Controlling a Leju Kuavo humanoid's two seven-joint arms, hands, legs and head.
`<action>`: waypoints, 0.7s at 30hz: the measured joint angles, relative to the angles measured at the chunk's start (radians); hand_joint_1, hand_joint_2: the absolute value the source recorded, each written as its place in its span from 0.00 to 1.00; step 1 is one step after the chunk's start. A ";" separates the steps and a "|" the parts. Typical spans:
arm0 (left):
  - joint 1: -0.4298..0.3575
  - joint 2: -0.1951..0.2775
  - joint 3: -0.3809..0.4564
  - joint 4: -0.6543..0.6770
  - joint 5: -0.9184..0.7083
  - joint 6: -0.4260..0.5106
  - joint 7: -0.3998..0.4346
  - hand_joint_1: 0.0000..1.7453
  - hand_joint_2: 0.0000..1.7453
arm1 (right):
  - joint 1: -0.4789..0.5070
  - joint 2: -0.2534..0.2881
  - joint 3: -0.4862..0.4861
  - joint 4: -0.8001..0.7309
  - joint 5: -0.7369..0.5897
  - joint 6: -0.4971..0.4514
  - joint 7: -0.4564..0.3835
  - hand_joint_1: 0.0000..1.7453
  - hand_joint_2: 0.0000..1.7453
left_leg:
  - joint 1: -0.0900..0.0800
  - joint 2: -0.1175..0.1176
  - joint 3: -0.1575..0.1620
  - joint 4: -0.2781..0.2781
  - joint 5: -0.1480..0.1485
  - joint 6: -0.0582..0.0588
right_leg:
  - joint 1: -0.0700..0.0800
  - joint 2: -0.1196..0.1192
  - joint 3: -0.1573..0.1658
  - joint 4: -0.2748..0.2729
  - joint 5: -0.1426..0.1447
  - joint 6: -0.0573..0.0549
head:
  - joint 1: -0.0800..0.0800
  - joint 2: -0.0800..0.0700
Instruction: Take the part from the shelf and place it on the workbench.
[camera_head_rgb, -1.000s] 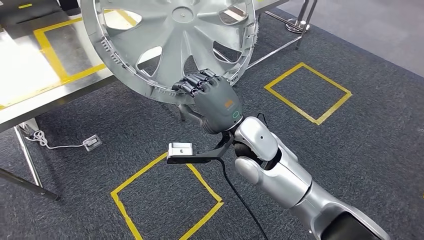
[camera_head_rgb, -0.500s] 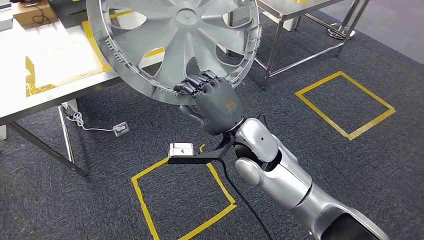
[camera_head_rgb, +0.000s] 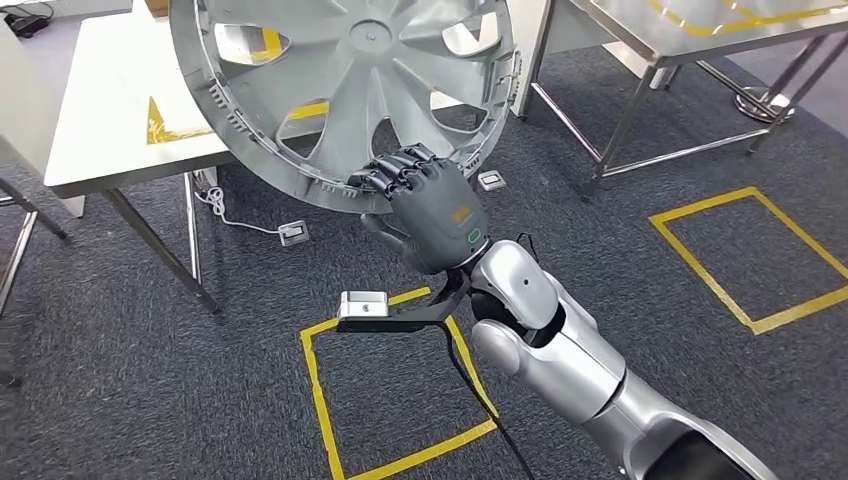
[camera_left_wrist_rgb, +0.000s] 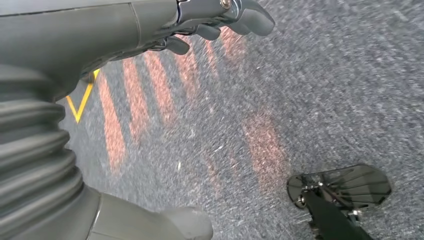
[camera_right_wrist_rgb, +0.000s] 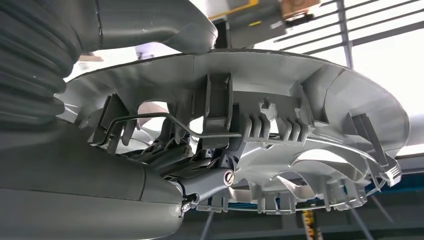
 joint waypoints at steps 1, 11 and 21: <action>0.001 0.000 0.000 0.000 0.000 0.000 0.000 0.00 1.00 | 0.001 0.000 0.000 0.000 0.001 0.002 0.001 1.00 1.00 | 0.000 -0.014 0.000 0.001 0.001 -0.001 | 0.000 0.004 0.011 -0.030 0.028 -0.005 | 0.000 0.000; 0.007 -0.003 0.000 0.001 -0.001 0.001 0.006 0.00 1.00 | 0.007 -0.005 -0.015 -0.012 -0.011 0.007 -0.005 1.00 1.00 | 0.002 -0.038 -0.012 -0.011 0.022 -0.034 | -0.002 0.063 0.124 -0.301 0.145 -0.018 | -0.007 0.000; 0.005 0.000 0.000 0.001 -0.006 0.004 0.018 0.00 1.00 | 0.006 -0.006 -0.018 -0.015 -0.033 0.012 -0.024 1.00 1.00 | 0.001 -0.024 -0.009 -0.030 0.036 -0.038 | 0.003 0.055 0.121 -0.294 0.149 -0.021 | -0.007 0.000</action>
